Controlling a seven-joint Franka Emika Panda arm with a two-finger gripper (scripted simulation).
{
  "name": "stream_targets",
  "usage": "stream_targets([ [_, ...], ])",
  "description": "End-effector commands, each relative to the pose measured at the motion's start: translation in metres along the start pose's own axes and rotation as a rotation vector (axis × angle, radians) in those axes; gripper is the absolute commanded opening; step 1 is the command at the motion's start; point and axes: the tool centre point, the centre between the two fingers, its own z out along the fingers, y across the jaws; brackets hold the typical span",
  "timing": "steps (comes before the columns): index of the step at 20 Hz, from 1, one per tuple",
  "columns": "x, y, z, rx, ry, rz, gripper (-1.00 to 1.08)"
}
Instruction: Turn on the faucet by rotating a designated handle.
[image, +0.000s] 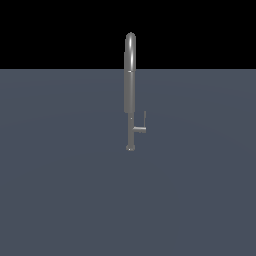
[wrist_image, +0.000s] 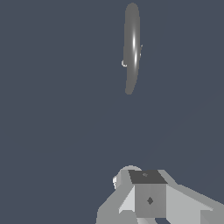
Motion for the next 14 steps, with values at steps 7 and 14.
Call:
stream_targets([
  [7, 0.043, 0.001, 0.008, 0.102, -0.099, 0.108, -1.00],
  [14, 0.084, 0.006, 0.019, 0.204, -0.198, 0.214, -1.00],
])
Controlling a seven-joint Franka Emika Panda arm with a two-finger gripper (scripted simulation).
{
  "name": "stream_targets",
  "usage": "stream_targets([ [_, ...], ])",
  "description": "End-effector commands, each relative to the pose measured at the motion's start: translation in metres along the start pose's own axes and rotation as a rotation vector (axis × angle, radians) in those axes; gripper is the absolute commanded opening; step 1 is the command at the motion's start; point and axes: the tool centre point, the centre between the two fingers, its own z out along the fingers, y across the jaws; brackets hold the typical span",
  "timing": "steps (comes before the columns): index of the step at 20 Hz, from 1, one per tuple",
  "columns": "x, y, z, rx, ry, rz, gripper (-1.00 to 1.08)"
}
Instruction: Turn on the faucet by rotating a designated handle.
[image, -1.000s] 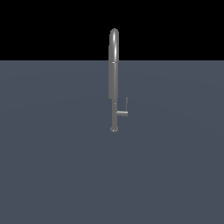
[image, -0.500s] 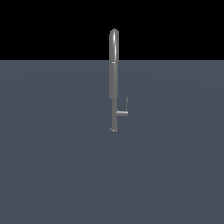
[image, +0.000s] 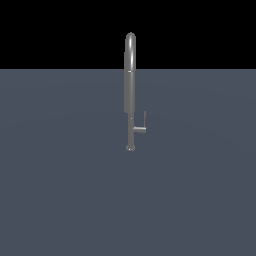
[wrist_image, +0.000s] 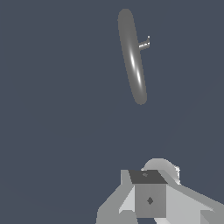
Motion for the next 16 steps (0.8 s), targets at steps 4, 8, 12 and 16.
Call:
stream_targets([
  [4, 0.035, 0.001, 0.005, 0.083, -0.080, 0.086, -1.00],
  [8, 0.060, 0.003, 0.011, 0.145, -0.139, 0.150, -1.00],
  [12, 0.085, 0.006, 0.018, 0.209, -0.200, 0.214, -1.00],
  [16, 0.110, 0.010, 0.028, 0.275, -0.263, 0.281, -1.00],
])
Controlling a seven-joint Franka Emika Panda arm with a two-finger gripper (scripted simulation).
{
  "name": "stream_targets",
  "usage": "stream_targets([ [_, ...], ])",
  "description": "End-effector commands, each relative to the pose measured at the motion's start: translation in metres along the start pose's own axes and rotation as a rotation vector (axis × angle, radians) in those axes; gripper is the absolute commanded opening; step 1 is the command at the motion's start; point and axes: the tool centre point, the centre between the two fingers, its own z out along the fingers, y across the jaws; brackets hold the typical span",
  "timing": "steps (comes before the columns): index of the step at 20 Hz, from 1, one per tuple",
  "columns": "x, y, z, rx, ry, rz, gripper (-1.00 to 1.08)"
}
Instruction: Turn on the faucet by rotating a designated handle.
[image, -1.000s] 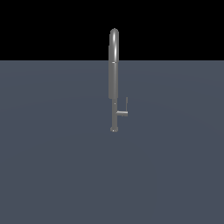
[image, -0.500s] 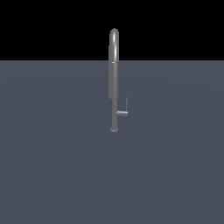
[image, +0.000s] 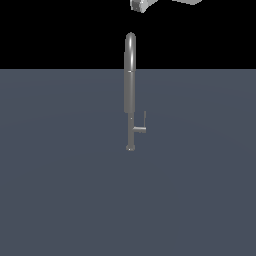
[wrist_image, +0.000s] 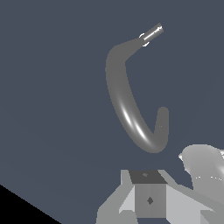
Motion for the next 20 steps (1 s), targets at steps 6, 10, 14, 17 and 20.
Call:
stream_targets([
  [6, 0.052, 0.002, 0.009, 0.130, -0.123, 0.129, -1.00],
  [10, 0.081, 0.005, 0.017, 0.203, -0.194, 0.202, -1.00],
  [14, 0.110, 0.011, 0.027, 0.282, -0.270, 0.281, -1.00],
  [17, 0.132, 0.016, 0.038, 0.346, -0.330, 0.344, -1.00],
  [20, 0.155, 0.022, 0.051, 0.413, -0.395, 0.411, -1.00],
])
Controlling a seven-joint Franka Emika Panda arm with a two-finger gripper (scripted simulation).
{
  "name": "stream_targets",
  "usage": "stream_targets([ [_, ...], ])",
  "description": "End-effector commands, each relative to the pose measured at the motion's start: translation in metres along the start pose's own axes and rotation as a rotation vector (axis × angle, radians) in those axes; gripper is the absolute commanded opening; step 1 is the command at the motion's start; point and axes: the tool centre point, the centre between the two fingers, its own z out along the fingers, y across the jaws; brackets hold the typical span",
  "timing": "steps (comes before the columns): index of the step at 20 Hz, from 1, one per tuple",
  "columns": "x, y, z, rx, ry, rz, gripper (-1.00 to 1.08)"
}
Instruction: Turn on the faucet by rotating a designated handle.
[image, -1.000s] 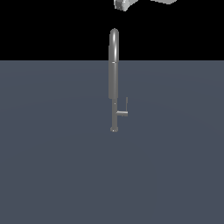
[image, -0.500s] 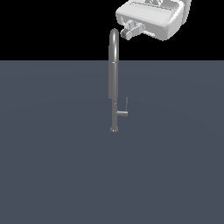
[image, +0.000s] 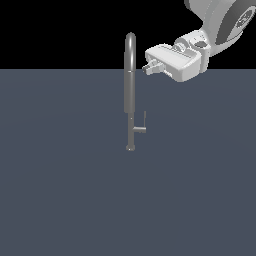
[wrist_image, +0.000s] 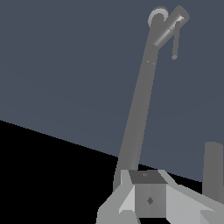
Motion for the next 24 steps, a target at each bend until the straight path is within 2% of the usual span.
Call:
stream_targets([
  [1, 0.023, 0.000, 0.003, 0.058, -0.056, 0.057, -1.00],
  [7, 0.073, 0.004, 0.015, 0.187, -0.179, 0.188, -1.00],
  [13, 0.108, 0.010, 0.030, 0.282, -0.270, 0.285, -1.00],
  [19, 0.127, 0.015, 0.041, 0.337, -0.322, 0.341, -1.00],
  [24, 0.131, 0.015, 0.044, 0.348, -0.333, 0.353, -1.00],
])
